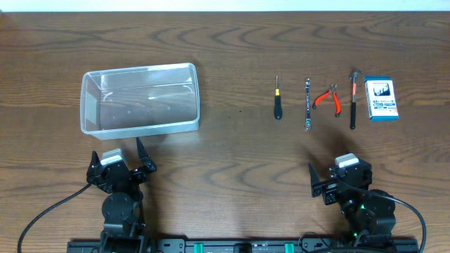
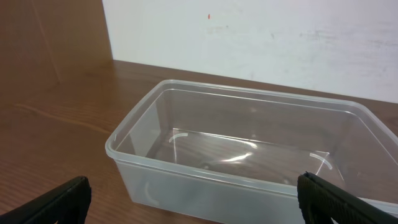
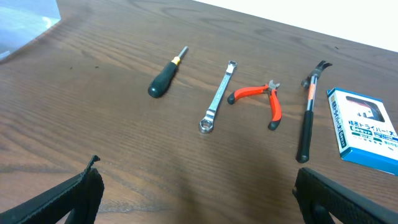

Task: Pack container

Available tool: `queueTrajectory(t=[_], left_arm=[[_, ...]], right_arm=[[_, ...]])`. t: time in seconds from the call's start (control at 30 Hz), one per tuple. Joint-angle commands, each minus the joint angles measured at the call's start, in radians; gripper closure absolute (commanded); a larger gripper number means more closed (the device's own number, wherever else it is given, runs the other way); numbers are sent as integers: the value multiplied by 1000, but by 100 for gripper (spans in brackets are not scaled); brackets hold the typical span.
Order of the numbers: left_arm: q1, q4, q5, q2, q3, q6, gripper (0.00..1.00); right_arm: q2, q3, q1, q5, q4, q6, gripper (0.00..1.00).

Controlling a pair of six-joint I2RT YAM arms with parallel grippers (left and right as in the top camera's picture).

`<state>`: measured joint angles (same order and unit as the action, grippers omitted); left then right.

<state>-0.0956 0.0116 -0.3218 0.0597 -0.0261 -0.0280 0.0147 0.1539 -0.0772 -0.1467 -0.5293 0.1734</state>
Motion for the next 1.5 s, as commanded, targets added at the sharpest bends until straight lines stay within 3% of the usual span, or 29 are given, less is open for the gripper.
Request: queueTrajectory(t=[0.0, 0.97, 1.27, 1.47], left_arm=[[-3, 29, -20, -3, 22, 2, 2], [-3, 29, -20, -3, 22, 2, 2], [-3, 29, -20, -3, 22, 2, 2], [-3, 29, -19, -3, 22, 2, 2]], right_arm=[[-9, -10, 11, -8, 2, 7, 1], [-9, -11, 11, -40, 26, -13, 1], [-7, -4, 11, -383, 92, -340, 1], [89, 157, -6, -398, -4, -367, 1]])
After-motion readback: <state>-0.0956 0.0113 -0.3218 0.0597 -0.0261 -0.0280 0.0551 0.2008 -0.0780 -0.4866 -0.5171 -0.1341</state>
